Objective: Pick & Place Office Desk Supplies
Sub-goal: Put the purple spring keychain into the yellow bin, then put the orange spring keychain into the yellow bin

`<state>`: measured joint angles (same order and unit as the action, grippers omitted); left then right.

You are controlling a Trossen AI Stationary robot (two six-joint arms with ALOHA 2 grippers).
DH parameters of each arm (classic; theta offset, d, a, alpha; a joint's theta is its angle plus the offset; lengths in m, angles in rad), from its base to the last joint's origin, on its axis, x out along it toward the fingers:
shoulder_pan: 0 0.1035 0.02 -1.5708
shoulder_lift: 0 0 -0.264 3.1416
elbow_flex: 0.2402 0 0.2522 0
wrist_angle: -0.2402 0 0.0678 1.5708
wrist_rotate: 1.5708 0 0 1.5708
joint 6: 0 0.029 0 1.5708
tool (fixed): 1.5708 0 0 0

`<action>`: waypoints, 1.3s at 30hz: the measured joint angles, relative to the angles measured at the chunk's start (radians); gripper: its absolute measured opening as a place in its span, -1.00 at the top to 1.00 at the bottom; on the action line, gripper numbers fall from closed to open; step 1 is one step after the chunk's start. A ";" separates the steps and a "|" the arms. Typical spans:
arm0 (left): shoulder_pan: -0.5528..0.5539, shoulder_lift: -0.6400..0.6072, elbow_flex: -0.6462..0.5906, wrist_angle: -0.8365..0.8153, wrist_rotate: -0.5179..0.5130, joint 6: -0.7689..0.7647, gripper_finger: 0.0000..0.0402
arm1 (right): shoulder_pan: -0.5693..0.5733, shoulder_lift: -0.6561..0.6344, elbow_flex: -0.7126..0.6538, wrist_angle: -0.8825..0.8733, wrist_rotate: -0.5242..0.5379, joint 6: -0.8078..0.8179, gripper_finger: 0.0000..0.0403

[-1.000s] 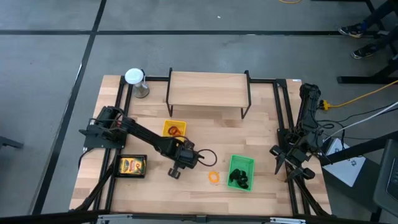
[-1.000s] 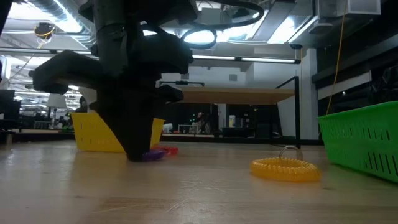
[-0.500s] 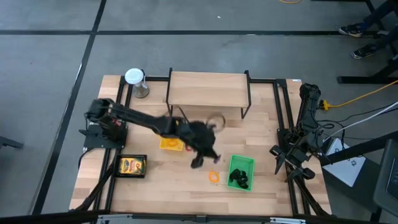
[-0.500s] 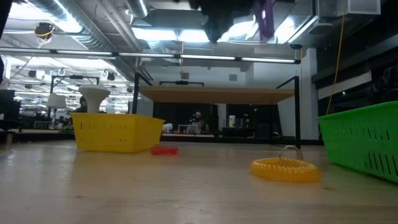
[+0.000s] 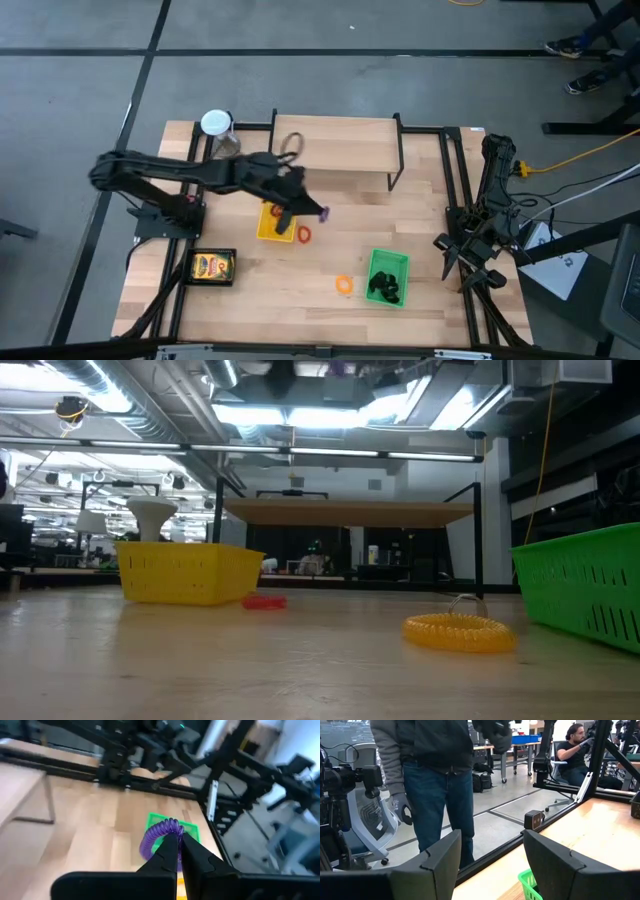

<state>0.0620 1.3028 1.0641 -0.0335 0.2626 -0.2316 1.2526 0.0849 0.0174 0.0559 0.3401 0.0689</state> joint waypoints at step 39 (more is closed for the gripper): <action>0.038 -0.477 -0.696 -0.007 -0.210 -0.435 0.28 | 0.000 0.000 0.000 0.000 0.000 0.000 -0.09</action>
<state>0.0998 0.8253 0.3683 -0.0407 0.0528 -0.6668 1.2526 0.0849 0.0174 0.0563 0.3401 0.0689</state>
